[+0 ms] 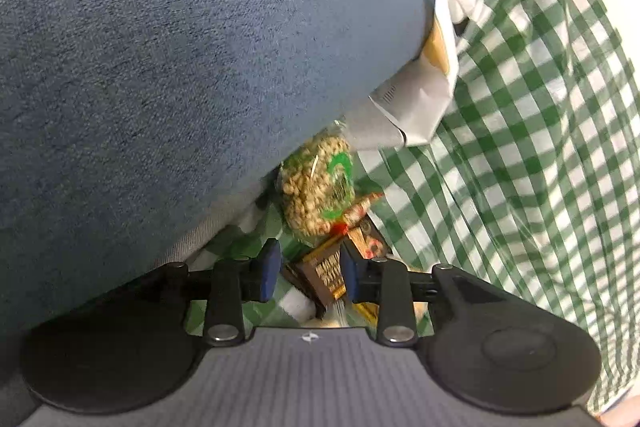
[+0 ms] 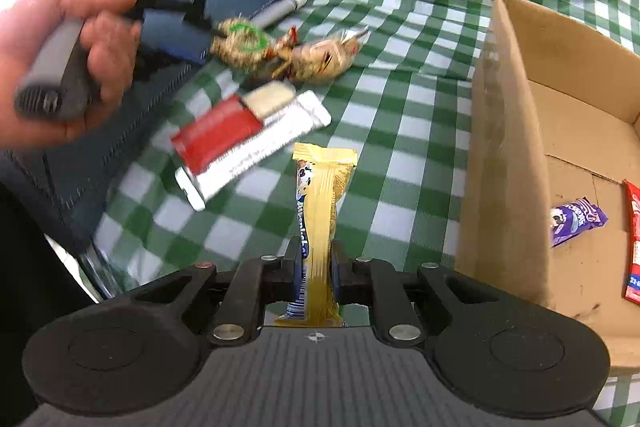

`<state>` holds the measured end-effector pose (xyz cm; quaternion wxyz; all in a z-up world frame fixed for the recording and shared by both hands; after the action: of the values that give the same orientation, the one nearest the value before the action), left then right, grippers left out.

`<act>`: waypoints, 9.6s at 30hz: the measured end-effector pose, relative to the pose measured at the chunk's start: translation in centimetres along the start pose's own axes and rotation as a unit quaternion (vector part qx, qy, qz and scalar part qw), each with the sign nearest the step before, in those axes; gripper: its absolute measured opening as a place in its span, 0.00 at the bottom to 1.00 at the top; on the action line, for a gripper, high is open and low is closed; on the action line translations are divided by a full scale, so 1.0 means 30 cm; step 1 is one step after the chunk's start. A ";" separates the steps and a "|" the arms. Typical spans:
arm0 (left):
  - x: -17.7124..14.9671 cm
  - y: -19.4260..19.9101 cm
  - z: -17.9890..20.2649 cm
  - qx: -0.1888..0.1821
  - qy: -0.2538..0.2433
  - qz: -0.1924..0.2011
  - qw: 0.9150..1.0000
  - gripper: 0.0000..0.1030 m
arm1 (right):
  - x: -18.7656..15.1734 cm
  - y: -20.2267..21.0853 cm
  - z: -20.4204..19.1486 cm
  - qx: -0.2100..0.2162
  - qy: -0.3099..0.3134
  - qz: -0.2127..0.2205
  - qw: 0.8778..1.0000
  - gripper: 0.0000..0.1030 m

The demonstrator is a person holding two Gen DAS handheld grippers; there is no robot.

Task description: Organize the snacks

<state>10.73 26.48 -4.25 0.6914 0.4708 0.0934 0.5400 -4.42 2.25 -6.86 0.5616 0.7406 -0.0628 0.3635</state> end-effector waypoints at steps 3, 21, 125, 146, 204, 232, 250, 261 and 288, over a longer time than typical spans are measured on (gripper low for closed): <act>-0.002 -0.032 0.010 0.022 0.011 0.016 1.000 0.34 | -0.016 -0.031 0.015 -0.001 -0.006 -0.014 1.000 0.14; 0.025 -0.207 0.050 0.080 0.025 0.060 0.995 0.54 | -0.014 -0.152 0.021 -0.007 -0.009 -0.058 0.998 0.23; -0.344 0.084 0.304 -0.063 -0.461 -0.033 0.884 0.83 | -0.005 0.023 -0.019 -0.052 0.051 0.039 0.997 0.14; -0.449 0.313 0.359 -0.141 -0.452 0.069 0.878 0.83 | 0.125 0.460 0.386 -0.080 -0.016 0.217 0.973 0.14; -0.824 0.419 0.522 -0.273 -0.488 0.132 0.819 0.83 | 0.003 0.487 0.646 -0.224 -0.124 0.224 0.940 0.14; -0.880 0.411 0.532 -0.288 -0.501 0.121 0.807 0.83 | 0.007 0.482 0.660 -0.234 -0.130 0.222 0.938 0.14; -0.894 0.414 0.539 -0.301 -0.500 0.114 0.804 0.85 | 0.003 0.489 0.661 -0.243 -0.136 0.222 0.935 0.14; -0.925 0.409 0.551 -0.312 -0.514 0.103 0.792 0.95 | -0.007 0.487 0.708 -0.264 -0.184 0.205 0.925 0.60; -0.339 0.321 0.292 -0.101 -0.512 0.124 0.844 0.36 | 0.103 0.395 0.293 -0.133 -0.053 0.249 0.958 0.39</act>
<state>5.93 12.92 3.86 0.6116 0.6158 -0.3879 0.3104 -3.98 -8.77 3.41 0.5429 0.6381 -0.3225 0.4407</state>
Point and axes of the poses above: each gripper's, at about its wrist camera, not at the fingertips, and y roughly against the way its jaws point, z to its right, x to its top, the point moved 1 cm from there along -y, roughly the way its jaws point, and after that the axes turned 1 degree about z, right-handed, at the moved point
